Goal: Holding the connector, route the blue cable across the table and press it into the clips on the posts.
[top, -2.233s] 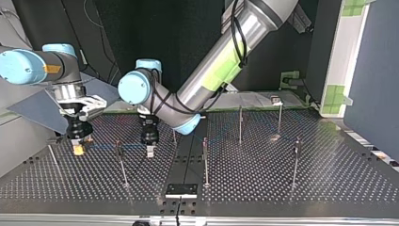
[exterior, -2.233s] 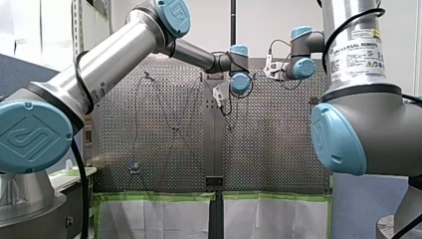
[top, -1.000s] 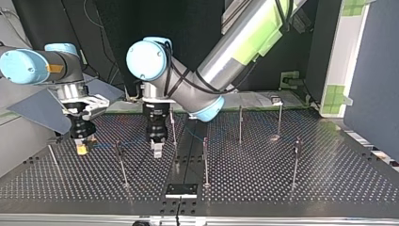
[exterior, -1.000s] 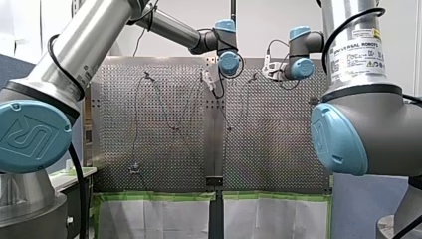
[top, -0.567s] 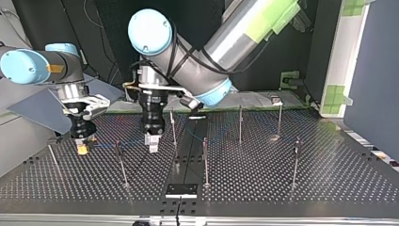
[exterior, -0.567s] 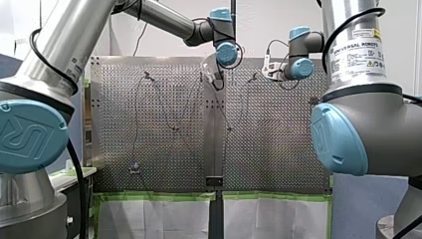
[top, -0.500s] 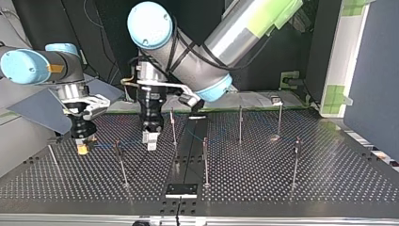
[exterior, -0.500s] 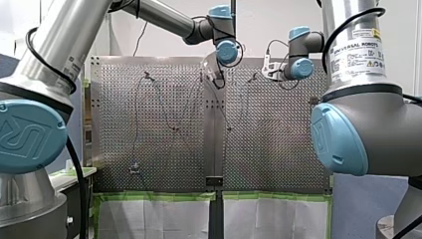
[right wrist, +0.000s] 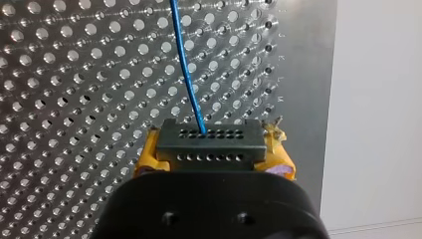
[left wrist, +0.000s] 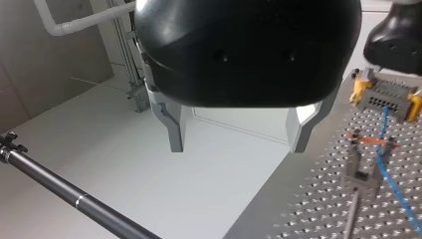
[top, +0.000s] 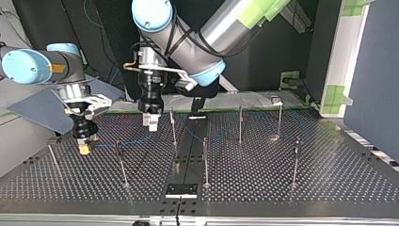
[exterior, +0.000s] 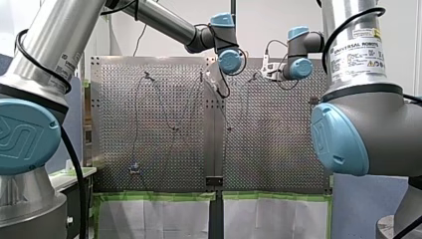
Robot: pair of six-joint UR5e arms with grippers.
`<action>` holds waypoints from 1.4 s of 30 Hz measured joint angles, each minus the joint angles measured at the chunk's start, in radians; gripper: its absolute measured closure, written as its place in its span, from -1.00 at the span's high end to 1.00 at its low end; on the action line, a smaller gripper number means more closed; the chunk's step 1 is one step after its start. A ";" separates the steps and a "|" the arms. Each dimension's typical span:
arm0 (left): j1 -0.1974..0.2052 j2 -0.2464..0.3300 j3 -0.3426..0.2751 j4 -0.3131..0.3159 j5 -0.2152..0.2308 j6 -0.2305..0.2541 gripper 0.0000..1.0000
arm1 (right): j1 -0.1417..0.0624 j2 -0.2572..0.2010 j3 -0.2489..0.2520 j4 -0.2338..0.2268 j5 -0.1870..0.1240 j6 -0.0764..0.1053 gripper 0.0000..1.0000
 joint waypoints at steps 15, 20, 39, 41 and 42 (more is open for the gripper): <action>-0.017 -0.002 -0.127 0.127 -0.028 -0.065 1.00 | 0.002 0.002 0.000 0.000 0.000 0.001 -1.00; -0.007 -0.011 -0.167 0.167 -0.012 -0.037 1.00 | 0.005 0.002 0.000 0.001 0.000 0.001 -1.00; -0.112 -0.163 -0.334 0.334 -0.133 -0.132 1.00 | 0.011 0.004 0.000 0.001 0.002 0.001 -1.00; -0.130 -0.181 -0.352 0.352 -0.151 -0.150 1.00 | 0.011 0.004 0.000 0.001 0.003 0.001 -1.00; -0.137 -0.188 -0.360 0.360 -0.158 -0.157 1.00 | 0.010 0.004 0.000 0.001 0.003 0.001 -1.00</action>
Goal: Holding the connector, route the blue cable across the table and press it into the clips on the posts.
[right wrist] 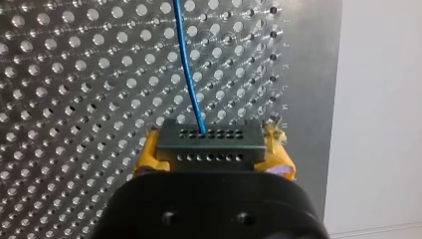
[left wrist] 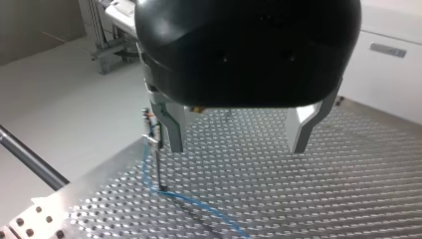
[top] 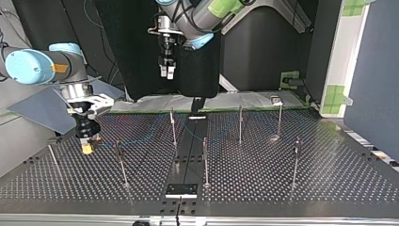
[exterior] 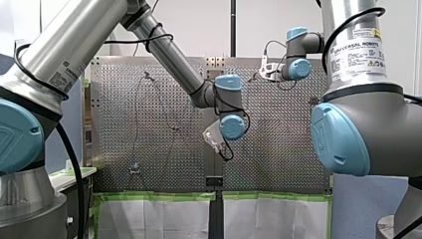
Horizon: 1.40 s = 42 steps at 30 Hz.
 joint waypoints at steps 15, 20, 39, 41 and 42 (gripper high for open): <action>-0.057 -0.125 -0.126 0.125 -0.058 -0.013 1.00 | 0.001 0.002 0.000 -0.001 0.000 0.002 -1.00; -0.015 -0.170 -0.170 0.169 -0.017 0.031 1.00 | 0.001 0.002 0.000 -0.001 0.000 0.003 -1.00; 0.144 -0.202 -0.329 0.329 0.143 0.190 1.00 | -0.006 0.004 0.000 -0.001 0.000 0.000 -1.00; 0.162 -0.202 -0.347 0.347 0.161 0.208 1.00 | -0.006 0.004 0.000 -0.001 0.000 0.000 -1.00; 0.170 -0.202 -0.355 0.354 0.168 0.216 1.00 | -0.006 0.004 0.000 -0.001 0.000 0.000 -1.00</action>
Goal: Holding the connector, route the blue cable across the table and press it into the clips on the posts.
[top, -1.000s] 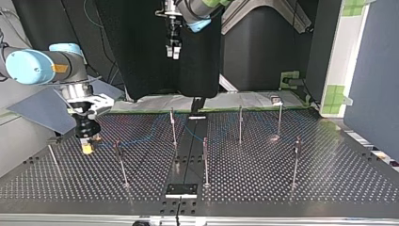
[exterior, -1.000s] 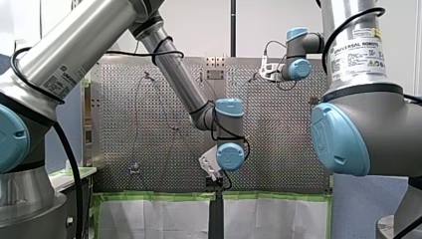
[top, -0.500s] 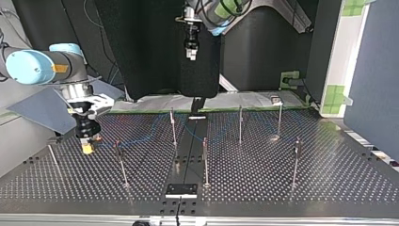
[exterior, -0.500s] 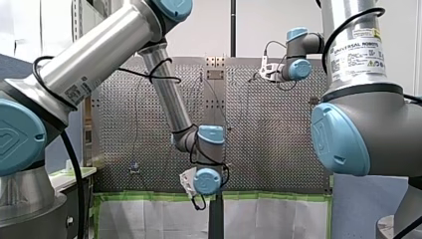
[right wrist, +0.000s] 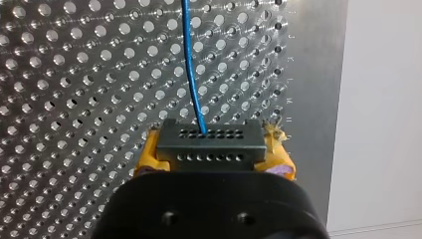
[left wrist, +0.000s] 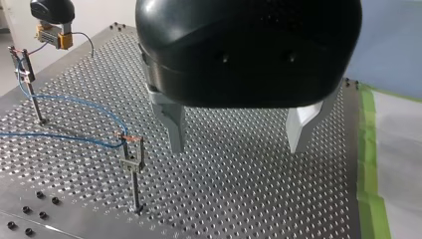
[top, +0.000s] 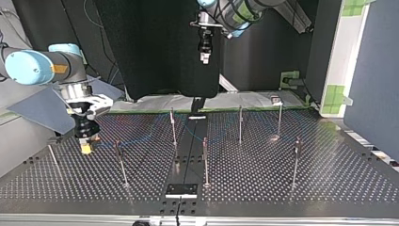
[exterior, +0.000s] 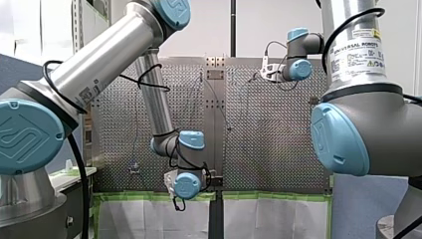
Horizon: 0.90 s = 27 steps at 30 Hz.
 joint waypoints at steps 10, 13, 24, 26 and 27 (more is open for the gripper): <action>0.080 0.000 -0.081 0.075 0.080 0.080 1.00 | 0.000 0.000 0.000 0.000 0.003 -0.001 -1.00; 0.106 0.000 -0.107 0.082 0.107 0.096 1.00 | 0.000 0.000 0.000 0.000 0.004 -0.001 -1.00; 0.181 0.000 -0.181 0.081 0.181 0.088 1.00 | 0.007 0.000 0.000 0.000 0.015 -0.002 -1.00; 0.183 0.000 -0.183 0.081 0.183 0.088 1.00 | 0.007 0.000 0.000 0.000 0.015 -0.003 -1.00; 0.183 0.000 -0.183 0.081 0.183 0.088 1.00 | 0.007 0.000 0.000 0.000 0.015 -0.003 -1.00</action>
